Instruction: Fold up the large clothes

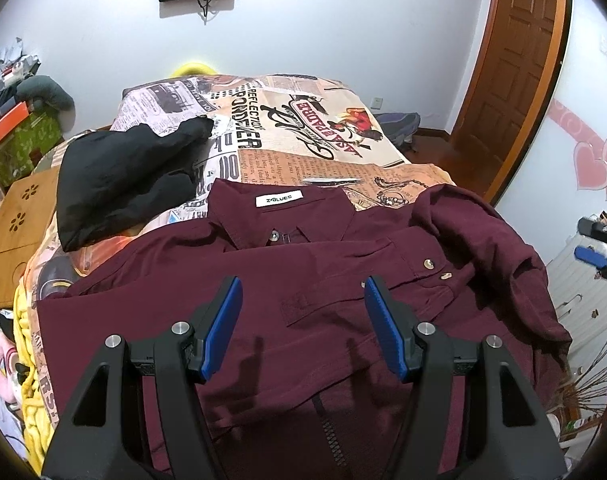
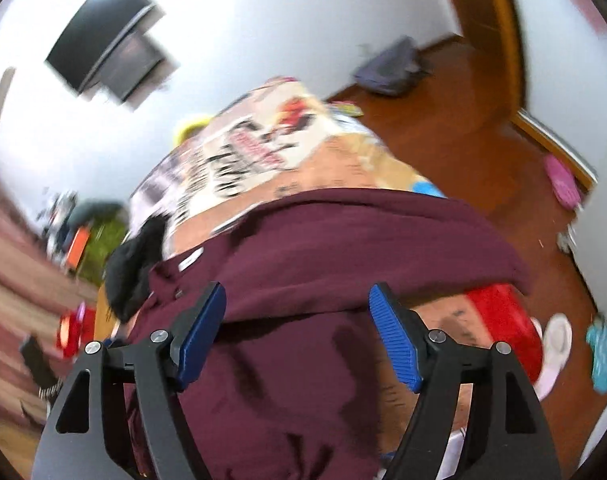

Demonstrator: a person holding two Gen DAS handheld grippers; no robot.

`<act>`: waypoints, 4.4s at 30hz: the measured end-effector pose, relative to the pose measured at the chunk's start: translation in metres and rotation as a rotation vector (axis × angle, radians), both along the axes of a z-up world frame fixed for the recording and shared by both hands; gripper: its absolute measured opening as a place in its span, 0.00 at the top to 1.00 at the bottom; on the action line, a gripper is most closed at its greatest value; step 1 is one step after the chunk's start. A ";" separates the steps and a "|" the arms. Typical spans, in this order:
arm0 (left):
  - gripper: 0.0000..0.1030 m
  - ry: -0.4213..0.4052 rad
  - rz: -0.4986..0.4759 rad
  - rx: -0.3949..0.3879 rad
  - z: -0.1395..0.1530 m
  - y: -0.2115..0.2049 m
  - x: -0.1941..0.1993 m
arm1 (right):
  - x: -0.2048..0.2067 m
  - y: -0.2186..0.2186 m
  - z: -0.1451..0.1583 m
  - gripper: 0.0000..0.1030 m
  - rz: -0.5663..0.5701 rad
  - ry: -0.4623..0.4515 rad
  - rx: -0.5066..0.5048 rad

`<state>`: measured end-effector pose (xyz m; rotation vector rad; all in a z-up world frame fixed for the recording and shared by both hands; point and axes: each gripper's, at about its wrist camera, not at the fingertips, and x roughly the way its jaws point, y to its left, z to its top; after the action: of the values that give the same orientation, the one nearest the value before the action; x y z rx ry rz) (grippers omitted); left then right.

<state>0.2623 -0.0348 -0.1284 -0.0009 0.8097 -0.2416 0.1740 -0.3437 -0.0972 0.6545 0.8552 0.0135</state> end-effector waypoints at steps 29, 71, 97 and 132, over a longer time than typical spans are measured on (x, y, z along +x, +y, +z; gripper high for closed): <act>0.39 -0.019 0.078 -0.016 0.004 0.033 -0.001 | 0.028 -0.037 0.013 0.90 -0.168 -0.124 0.023; 0.35 -0.021 0.318 -0.013 0.010 0.173 -0.053 | 0.040 0.331 0.019 0.51 1.087 0.022 -0.293; 0.35 -0.009 -0.033 0.414 -0.015 0.031 -0.047 | 0.032 0.089 -0.050 0.35 0.321 0.136 -0.268; 0.89 0.013 0.241 -0.008 0.008 0.106 0.025 | 0.019 0.086 -0.060 0.25 0.294 0.119 -0.298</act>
<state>0.2878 0.0711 -0.1203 -0.1070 0.8139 -0.0167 0.1932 -0.2576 -0.1568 0.2483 1.0383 0.1114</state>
